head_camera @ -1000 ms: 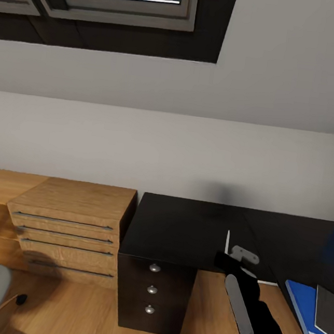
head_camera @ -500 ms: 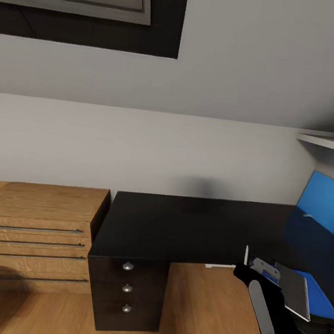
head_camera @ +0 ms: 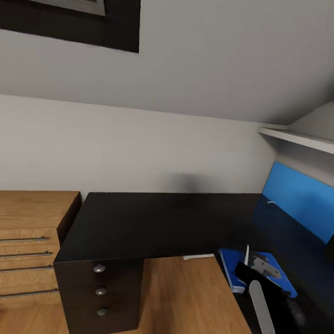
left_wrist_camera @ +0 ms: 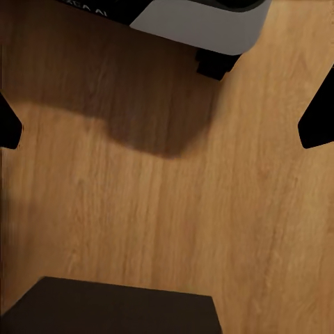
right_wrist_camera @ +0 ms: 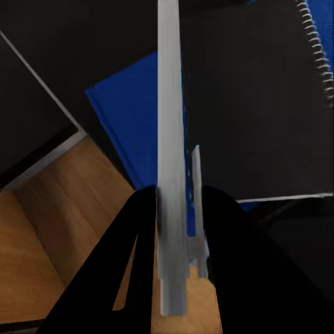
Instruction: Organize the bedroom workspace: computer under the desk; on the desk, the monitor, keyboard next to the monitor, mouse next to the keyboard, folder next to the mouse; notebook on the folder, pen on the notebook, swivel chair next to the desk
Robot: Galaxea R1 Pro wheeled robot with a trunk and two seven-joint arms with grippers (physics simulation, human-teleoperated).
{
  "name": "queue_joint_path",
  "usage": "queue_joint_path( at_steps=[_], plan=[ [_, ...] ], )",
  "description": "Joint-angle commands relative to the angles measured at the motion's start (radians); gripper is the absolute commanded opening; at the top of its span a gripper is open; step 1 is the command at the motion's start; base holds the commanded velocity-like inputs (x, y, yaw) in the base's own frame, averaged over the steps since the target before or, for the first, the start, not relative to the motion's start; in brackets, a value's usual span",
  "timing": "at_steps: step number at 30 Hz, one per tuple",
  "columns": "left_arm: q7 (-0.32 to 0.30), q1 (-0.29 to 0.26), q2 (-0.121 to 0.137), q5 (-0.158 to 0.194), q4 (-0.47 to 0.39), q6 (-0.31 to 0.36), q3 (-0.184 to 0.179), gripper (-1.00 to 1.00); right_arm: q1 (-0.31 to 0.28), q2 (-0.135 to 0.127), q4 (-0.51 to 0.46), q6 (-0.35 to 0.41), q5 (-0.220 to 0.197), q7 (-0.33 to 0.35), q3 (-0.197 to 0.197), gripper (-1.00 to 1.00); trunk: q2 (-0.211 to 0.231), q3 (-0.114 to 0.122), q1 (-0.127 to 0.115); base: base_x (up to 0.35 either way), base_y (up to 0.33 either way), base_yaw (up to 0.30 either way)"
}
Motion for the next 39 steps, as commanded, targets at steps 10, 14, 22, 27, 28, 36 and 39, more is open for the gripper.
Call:
queue_joint_path(
  at_steps=[10, 14, 22, 27, 28, 36, 39],
  plan=[
    [0.008, -0.001, 0.002, 0.008, -0.002, -0.002, -0.010, 1.00, -0.001, 0.000, -0.003, 0.002, -0.010, -0.007, 0.005, -1.00, -0.001, -0.001, 0.000, 0.000, 0.000, -0.292],
    [0.008, -0.001, 0.002, 0.010, -0.002, -0.002, -0.010, 1.00, -0.001, 0.002, -0.007, 0.001, -0.010, -0.007, 0.010, -1.00, -0.001, -0.001, 0.000, 0.091, -0.008, -0.119],
    [0.008, -0.001, 0.002, 0.008, -0.002, -0.002, -0.010, 1.00, -0.001, 0.002, -0.008, 0.000, -0.008, -0.006, 0.012, -1.00, -0.001, -0.001, 0.000, 0.262, -0.097, -0.015],
    [0.009, -0.001, 0.002, 0.008, -0.003, -0.033, -0.012, 1.00, -0.001, 0.002, -0.003, -0.012, 0.006, -0.005, 0.013, -1.00, -0.001, -0.001, 0.000, 0.083, -0.039, 0.000],
    [0.009, -0.001, 0.002, 0.008, -0.003, -0.042, -0.012, 1.00, -0.001, 0.002, -0.001, -0.014, 0.010, -0.005, 0.014, -1.00, -0.001, -0.001, 0.000, 0.031, -0.015, 0.000],
    [0.007, -0.001, 0.000, 0.007, -0.011, -0.179, -0.042, 1.00, -0.073, 0.000, 0.172, -0.065, 0.040, 0.061, 0.062, -1.00, -0.001, -0.001, 0.000, 0.007, -0.003, 0.000],
    [0.012, -0.001, 0.001, 0.007, -0.022, -0.185, -0.097, 1.00, -0.110, -0.005, 0.257, -0.085, 0.069, 0.094, 0.068, -1.00, -0.001, -0.001, 0.000, 0.000, 0.000, 0.000]
  ],
)
